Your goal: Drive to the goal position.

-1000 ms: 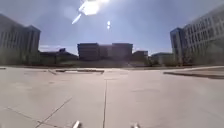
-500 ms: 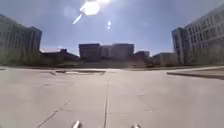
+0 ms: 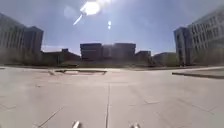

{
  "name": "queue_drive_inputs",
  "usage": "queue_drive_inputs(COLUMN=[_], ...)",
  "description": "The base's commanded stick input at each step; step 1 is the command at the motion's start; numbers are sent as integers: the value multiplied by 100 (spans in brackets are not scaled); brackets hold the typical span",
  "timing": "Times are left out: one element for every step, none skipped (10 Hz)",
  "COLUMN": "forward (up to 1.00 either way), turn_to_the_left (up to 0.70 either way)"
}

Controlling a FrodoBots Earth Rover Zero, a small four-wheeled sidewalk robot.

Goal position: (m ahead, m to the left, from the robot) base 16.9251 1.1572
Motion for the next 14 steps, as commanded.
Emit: queue_drive_inputs(forward=[85,85,85,85,85,85,85,85,85,85,85,85,85,85], turn_to_the_left=[5,5,5,5,5,5,5,5,5,5,5,5,5,5])
